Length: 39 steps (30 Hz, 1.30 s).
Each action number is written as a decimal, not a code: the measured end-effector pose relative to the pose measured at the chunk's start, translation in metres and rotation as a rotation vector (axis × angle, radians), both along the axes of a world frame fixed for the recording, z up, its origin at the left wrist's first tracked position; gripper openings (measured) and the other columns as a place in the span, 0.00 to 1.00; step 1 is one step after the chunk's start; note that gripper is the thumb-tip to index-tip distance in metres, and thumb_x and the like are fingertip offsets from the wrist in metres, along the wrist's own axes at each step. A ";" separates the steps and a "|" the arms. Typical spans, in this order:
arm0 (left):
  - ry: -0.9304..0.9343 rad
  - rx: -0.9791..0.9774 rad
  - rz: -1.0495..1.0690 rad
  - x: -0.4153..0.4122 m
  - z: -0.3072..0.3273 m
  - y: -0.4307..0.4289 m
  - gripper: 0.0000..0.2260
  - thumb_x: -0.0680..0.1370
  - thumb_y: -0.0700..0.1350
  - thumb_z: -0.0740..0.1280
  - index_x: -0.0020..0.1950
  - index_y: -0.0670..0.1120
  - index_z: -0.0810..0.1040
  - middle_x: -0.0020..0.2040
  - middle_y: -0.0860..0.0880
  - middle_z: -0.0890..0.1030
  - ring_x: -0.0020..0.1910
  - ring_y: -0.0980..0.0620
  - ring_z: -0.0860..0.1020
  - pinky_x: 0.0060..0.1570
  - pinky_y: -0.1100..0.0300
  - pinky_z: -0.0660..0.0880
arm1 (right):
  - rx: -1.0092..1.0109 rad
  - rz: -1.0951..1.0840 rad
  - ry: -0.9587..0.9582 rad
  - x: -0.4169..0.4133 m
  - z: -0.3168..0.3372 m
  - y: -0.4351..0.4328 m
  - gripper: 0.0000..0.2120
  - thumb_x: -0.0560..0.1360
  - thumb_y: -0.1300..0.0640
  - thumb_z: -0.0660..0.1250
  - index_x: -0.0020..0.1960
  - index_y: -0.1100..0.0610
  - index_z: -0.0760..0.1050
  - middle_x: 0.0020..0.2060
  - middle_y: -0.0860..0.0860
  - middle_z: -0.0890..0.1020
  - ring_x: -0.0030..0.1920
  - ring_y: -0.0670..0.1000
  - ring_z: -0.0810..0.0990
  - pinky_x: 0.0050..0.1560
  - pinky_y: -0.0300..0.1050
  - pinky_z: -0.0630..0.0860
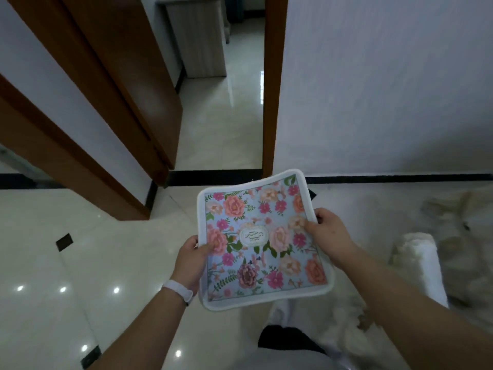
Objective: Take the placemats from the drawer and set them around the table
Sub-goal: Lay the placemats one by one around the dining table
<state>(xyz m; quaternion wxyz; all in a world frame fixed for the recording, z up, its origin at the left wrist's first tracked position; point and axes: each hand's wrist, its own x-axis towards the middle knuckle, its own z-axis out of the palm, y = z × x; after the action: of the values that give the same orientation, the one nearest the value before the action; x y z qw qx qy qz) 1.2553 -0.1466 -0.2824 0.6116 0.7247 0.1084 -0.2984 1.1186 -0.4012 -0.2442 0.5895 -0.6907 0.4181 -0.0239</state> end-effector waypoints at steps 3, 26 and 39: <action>-0.019 -0.013 -0.055 0.037 0.013 -0.051 0.10 0.76 0.41 0.71 0.56 0.41 0.79 0.46 0.41 0.85 0.42 0.40 0.85 0.44 0.43 0.82 | -0.003 -0.025 -0.040 0.023 0.011 -0.046 0.06 0.77 0.54 0.69 0.50 0.55 0.76 0.43 0.53 0.84 0.38 0.50 0.85 0.34 0.42 0.79; 0.072 -0.099 -0.678 0.262 0.023 -0.454 0.03 0.78 0.39 0.68 0.46 0.40 0.77 0.42 0.37 0.84 0.37 0.41 0.83 0.37 0.49 0.81 | -0.055 -0.739 -0.023 0.111 0.014 -0.284 0.13 0.73 0.51 0.73 0.54 0.54 0.78 0.43 0.52 0.86 0.39 0.52 0.87 0.42 0.53 0.84; 0.053 -0.127 -1.143 0.250 0.040 -0.657 0.02 0.78 0.40 0.68 0.48 0.43 0.79 0.50 0.33 0.82 0.48 0.31 0.81 0.48 0.31 0.77 | -0.157 -1.206 0.003 0.086 0.035 -0.360 0.12 0.73 0.51 0.73 0.54 0.54 0.78 0.44 0.51 0.85 0.39 0.51 0.86 0.37 0.46 0.82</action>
<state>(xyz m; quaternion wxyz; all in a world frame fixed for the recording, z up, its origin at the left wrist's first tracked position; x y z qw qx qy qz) 1.5058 -0.8039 -0.2423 0.3927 0.6223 -0.3032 -0.6055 1.2042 -0.7615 -0.2094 0.4189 -0.3736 0.7334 -0.3836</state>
